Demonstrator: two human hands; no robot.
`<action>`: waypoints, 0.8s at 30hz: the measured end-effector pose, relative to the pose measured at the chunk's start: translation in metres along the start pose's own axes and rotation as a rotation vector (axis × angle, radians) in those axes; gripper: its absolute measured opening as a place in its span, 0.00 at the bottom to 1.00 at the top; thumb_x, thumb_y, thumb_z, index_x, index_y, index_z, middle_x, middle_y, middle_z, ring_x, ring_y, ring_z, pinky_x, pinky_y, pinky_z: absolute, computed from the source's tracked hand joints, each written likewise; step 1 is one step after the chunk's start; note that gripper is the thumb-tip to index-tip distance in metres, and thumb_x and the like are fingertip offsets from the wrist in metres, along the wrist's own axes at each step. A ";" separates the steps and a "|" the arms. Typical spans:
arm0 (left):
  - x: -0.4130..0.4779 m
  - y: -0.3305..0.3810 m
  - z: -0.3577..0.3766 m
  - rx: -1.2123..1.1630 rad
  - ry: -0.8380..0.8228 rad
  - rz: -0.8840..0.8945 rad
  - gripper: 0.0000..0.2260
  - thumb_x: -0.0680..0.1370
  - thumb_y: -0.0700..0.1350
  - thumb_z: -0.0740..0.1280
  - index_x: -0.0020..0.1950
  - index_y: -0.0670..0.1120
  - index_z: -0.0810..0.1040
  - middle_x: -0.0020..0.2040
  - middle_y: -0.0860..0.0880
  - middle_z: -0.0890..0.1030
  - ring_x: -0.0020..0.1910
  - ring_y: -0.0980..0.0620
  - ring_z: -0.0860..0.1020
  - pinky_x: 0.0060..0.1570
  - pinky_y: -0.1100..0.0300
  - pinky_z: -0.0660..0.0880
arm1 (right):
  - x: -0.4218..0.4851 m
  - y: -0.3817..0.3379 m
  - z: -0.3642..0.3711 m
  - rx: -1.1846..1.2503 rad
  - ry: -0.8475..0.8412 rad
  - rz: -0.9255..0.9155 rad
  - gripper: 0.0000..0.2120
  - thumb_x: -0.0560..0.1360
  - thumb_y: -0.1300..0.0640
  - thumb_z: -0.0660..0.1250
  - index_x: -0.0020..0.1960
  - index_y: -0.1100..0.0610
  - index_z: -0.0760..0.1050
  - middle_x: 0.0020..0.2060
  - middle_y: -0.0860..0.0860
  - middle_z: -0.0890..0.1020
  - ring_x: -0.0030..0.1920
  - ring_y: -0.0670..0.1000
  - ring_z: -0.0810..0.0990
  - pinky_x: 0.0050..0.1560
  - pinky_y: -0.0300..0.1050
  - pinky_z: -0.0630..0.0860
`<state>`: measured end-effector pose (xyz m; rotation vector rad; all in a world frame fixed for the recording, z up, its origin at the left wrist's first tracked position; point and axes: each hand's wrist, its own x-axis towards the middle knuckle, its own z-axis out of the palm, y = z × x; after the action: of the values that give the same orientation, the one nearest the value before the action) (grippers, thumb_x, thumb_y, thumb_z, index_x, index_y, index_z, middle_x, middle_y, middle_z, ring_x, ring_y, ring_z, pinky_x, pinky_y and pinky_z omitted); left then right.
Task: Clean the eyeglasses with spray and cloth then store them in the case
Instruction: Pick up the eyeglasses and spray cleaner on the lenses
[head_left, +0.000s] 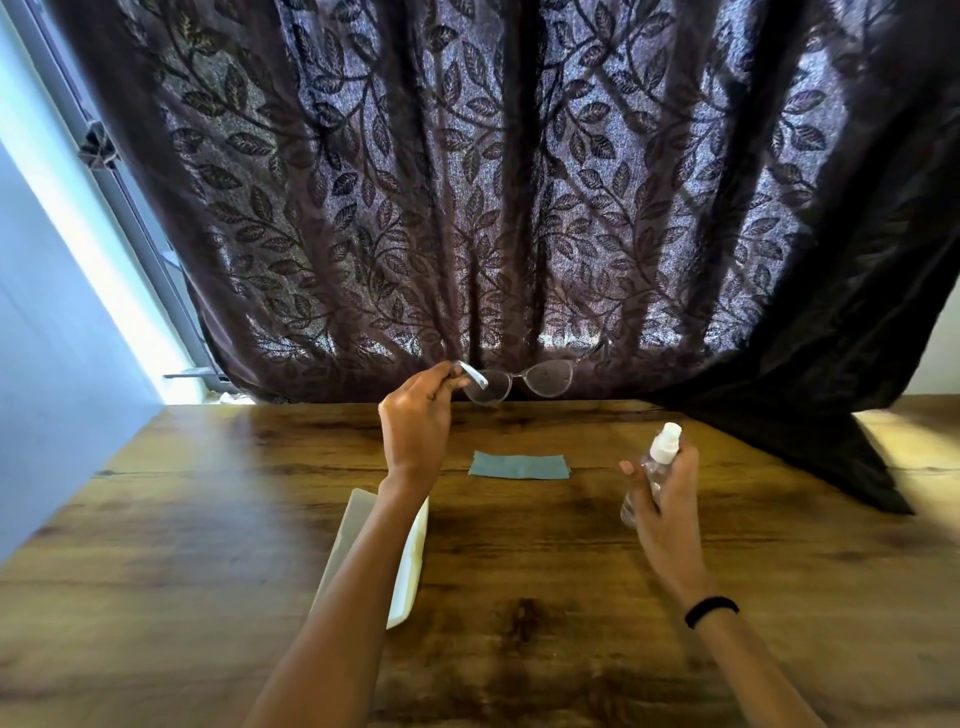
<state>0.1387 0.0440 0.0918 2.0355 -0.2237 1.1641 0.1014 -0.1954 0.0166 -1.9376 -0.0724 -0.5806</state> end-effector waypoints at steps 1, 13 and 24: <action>0.000 0.000 0.000 -0.001 -0.003 0.000 0.08 0.69 0.31 0.71 0.48 0.34 0.81 0.40 0.40 0.84 0.38 0.57 0.78 0.41 0.81 0.70 | -0.002 0.001 0.000 -0.015 0.002 0.011 0.15 0.70 0.34 0.59 0.46 0.42 0.60 0.47 0.61 0.69 0.44 0.63 0.73 0.41 0.64 0.77; -0.001 0.000 -0.002 0.023 0.017 -0.028 0.05 0.70 0.30 0.69 0.44 0.32 0.81 0.34 0.37 0.83 0.30 0.43 0.80 0.36 0.81 0.67 | -0.002 -0.023 -0.004 0.091 0.172 -0.007 0.22 0.76 0.44 0.59 0.64 0.53 0.61 0.57 0.53 0.66 0.50 0.36 0.74 0.49 0.33 0.76; 0.001 -0.006 0.003 -0.070 0.055 -0.140 0.04 0.71 0.34 0.71 0.44 0.38 0.83 0.34 0.45 0.83 0.25 0.52 0.74 0.27 0.62 0.75 | 0.059 -0.075 -0.009 -0.189 0.092 -0.221 0.15 0.72 0.59 0.68 0.59 0.57 0.77 0.48 0.52 0.81 0.55 0.52 0.72 0.55 0.40 0.69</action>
<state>0.1443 0.0463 0.0888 1.9232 -0.0923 1.1082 0.1268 -0.1823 0.1081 -2.0980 -0.1803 -0.8478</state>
